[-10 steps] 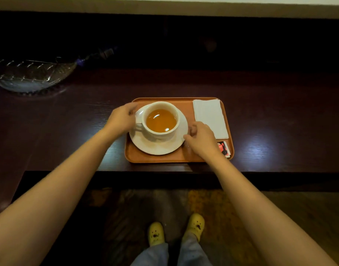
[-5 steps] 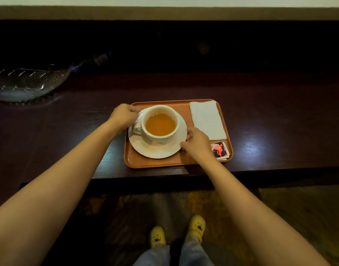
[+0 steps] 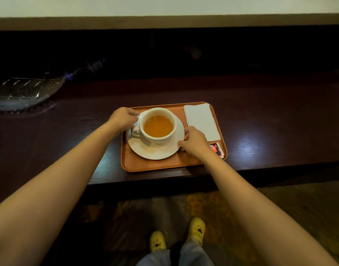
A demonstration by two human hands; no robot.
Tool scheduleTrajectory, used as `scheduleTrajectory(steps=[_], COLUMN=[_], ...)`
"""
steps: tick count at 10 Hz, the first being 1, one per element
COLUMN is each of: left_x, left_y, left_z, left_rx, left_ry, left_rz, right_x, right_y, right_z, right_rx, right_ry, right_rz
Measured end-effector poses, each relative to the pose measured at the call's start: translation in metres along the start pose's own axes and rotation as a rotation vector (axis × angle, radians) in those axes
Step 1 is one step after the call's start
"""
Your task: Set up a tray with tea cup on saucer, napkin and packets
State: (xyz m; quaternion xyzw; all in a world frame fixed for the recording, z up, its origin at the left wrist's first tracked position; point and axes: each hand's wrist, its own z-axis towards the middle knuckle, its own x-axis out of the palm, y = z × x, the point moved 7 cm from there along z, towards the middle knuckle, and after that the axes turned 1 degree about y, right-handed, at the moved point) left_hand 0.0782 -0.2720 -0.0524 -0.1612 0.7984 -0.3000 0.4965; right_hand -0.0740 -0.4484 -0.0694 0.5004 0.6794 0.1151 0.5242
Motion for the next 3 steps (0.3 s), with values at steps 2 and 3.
scheduleTrajectory(steps=[2, 3], left_x=[-0.010, -0.025], left_y=[-0.018, -0.034], left_z=[-0.009, -0.016], left_rx=[0.055, 0.081], left_ry=[0.064, 0.003], left_rz=[0.111, 0.170], right_x=[-0.019, -0.046], right_y=[0.015, 0.029], right_z=[0.003, 0.002], right_rx=[-0.012, -0.072], right_ry=[0.063, -0.015], right_rz=[-0.116, -0.211])
